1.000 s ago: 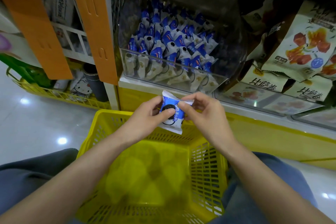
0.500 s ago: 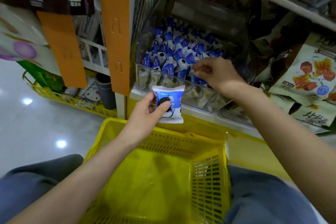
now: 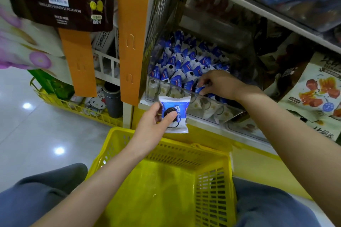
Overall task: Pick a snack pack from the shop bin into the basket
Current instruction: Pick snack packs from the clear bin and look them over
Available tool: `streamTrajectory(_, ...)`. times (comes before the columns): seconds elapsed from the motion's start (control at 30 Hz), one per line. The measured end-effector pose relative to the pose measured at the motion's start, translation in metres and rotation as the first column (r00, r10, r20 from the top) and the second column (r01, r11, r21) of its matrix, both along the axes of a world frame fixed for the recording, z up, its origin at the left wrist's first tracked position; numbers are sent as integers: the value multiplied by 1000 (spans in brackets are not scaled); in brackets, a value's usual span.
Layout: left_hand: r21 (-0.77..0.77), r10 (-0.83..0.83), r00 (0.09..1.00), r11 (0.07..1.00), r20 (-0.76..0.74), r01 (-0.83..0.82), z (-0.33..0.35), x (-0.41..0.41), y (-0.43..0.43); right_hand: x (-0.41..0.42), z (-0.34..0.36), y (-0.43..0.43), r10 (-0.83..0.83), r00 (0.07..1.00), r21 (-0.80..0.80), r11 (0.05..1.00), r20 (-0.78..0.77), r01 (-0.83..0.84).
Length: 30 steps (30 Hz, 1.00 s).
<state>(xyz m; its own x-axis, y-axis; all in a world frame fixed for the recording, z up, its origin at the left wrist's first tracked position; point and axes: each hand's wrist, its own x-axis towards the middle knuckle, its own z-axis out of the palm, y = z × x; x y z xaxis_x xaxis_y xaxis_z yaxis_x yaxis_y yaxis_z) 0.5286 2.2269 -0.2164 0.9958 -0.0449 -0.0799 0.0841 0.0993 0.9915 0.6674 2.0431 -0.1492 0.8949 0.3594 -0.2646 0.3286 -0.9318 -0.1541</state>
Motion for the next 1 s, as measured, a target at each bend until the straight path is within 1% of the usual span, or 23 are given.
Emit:
streamTrajectory(0.07,1,6,1000,1000,2,-6,0,0,0,0,-3,7,-61,997,160,985,-51,68)
streamTrajectory(0.13,3,10,1000,1000,3,-10,0,0,0,1,-7,15,-152,978,354,915,-140,193)
streamTrajectory(0.17,5,11,1000,1000,4,-11,0,0,0,2,-9,18,-195,965,411,876,-177,252)
streamTrajectory(0.27,13,18,1000,1000,1,-18,-1,0,1,1,-10,18,-272,920,480,790,-282,381)
streamTrajectory(0.4,22,12,1000,1000,16,-13,1,-1,4,-11,-6,11,-272,894,554,709,-357,437)
streamTrajectory(0.43,16,10,1000,1000,27,-11,2,-1,5,-15,-5,10,-273,892,561,701,-360,441)
streamTrajectory(0.47,10,11,999,1000,38,-11,4,-2,5,-20,-1,9,-283,902,539,728,-326,423)
streamTrajectory(0.5,5,15,999,1000,50,-15,6,-2,5,-24,2,9,-296,923,494,781,-245,382)
streamTrajectory(0.53,3,19,998,1000,65,-20,8,-2,5,-31,6,9,-308,940,474,813,-145,339)
streamTrajectory(0.57,4,26,996,1000,83,-26,11,-2,5,-40,10,11,-319,946,506,808,-55,302)
streamTrajectory(0.63,4,45,991,999,122,-46,18,2,2,-63,19,14,-306,952,663,717,24,214)
streamTrajectory(0.7,-1,61,987,998,149,-61,28,7,-3,-87,22,18,-226,974,747,649,7,145)
streamTrajectory(0.77,36,43,983,998,179,-51,38,13,-11,-106,20,18,-150,986,778,609,-77,154)
streamTrajectory(0.8,72,18,982,997,189,-32,43,17,-16,-111,18,16,-146,984,787,593,-102,169)
streamTrajectory(0.9,146,-97,973,987,207,67,55,32,-28,-109,17,1,-239,967,809,549,-91,212)
streamTrajectory(0.93,202,-149,963,974,226,103,59,39,-30,-106,20,-4,-285,955,817,529,-86,231)
streamTrajectory(1.0,363,-261,922,920,285,148,65,57,-33,-97,24,-18,-379,923,848,467,-67,253)
